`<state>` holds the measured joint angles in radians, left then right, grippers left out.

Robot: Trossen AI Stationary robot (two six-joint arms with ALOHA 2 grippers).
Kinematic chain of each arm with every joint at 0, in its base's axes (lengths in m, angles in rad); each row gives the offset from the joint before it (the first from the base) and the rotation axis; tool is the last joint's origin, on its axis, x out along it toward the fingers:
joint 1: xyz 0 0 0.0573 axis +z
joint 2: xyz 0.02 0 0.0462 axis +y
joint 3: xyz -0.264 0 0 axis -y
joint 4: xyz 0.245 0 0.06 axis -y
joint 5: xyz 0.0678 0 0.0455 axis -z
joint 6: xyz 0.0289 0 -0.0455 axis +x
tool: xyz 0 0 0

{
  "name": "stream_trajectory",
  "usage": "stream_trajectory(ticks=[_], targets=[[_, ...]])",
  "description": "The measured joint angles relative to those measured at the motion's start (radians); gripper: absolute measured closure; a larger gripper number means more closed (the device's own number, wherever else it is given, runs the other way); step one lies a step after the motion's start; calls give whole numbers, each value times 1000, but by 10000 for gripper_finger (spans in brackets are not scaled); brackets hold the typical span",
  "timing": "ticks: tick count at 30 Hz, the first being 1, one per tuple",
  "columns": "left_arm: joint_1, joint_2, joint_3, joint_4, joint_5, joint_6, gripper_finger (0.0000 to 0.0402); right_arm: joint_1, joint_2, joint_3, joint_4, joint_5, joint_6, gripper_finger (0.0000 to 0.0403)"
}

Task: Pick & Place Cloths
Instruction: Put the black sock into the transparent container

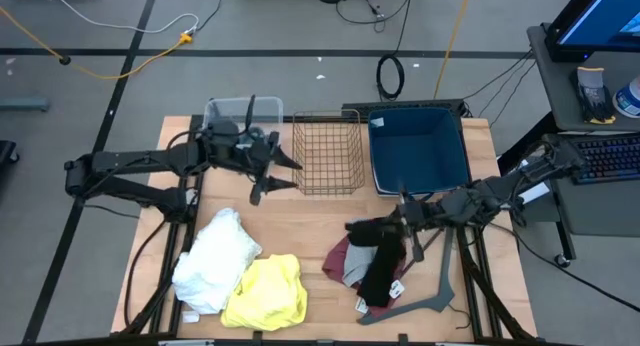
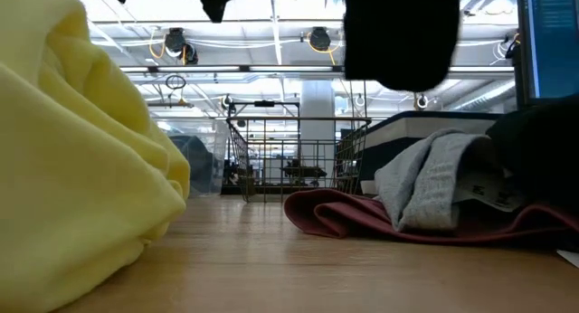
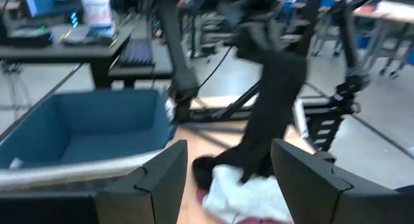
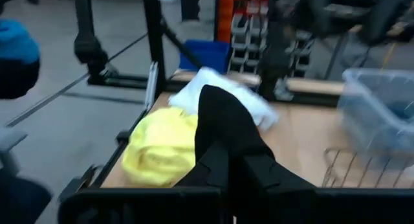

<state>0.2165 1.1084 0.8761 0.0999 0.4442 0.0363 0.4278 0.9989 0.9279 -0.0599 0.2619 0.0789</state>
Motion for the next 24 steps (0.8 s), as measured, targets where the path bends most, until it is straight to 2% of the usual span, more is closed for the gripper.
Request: stream_trajectory(ticks=[12,17,24], targets=[[-128,25,0,224,-3,-17,174,-133,1,0,214,-6,-154,402],[-162,84,0,340,-68,14,174,-165,28,0,354,-102,-202,402],[-173,175,0,522,-88,48,174,-194,88,0,442,-109,-252,402]])
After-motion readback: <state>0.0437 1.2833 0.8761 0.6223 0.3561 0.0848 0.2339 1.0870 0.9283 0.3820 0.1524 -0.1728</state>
